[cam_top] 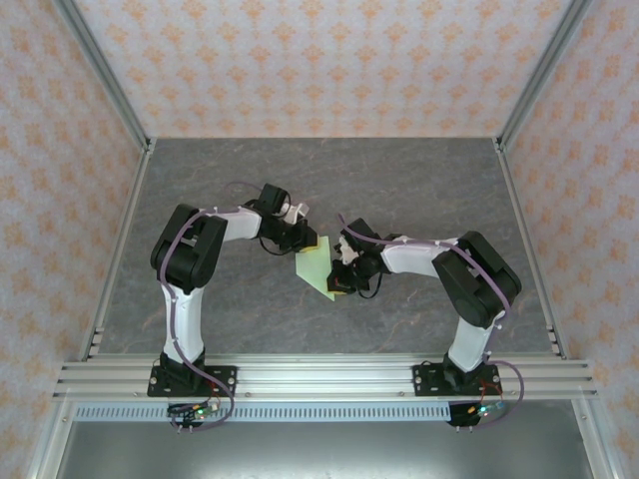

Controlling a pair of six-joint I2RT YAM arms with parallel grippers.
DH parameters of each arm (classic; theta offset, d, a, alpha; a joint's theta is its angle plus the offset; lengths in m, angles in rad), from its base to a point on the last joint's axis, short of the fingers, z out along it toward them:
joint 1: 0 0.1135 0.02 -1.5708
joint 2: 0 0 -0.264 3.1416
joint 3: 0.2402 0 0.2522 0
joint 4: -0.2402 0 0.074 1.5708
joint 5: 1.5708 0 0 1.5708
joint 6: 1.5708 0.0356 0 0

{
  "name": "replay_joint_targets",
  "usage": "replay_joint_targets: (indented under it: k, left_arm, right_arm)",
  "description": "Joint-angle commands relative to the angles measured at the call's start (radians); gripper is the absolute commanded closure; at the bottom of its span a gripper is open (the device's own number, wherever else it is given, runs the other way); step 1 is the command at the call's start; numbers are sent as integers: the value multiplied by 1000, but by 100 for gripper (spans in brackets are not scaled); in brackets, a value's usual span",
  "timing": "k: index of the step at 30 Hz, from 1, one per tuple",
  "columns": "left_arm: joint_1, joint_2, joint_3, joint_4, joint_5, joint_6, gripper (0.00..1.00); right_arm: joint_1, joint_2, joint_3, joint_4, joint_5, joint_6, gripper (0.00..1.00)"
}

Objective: Fold a paper plane with a square sheet of paper (fold left side to right side)
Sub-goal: Fourth fold the wing at the center of the table.

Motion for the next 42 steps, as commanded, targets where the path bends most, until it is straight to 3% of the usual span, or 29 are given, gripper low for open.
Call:
replay_joint_targets:
  k: [1, 16, 24, 30, 34, 38, 42]
  left_arm:
    - [62, 56, 58, 22, -102, 67, 90]
    - [124, 111, 216, -100, -49, 125, 87]
    - [133, 21, 235, -143, -34, 132, 82]
    - [134, -152, 84, -66, -85, 71, 66]
    - [133, -304, -73, 18, -151, -8, 56]
    - [122, -392, -232, 135, -167, -128, 53]
    - [54, -400, -296, 148, -164, -140, 53]
  right_arm:
    - [-1, 82, -89, -223, 194, -22, 100]
    - [-1, 63, -94, -171, 160, -22, 100]
    - [-1, 0, -52, -73, 105, -8, 99]
    - [-1, -116, 22, -21, 147, -27, 80]
    - [-2, -244, 8, 17, 254, -35, 59]
    - [-5, -353, -34, 20, 378, -51, 46]
    - [-12, -431, -81, 53, 423, -46, 38]
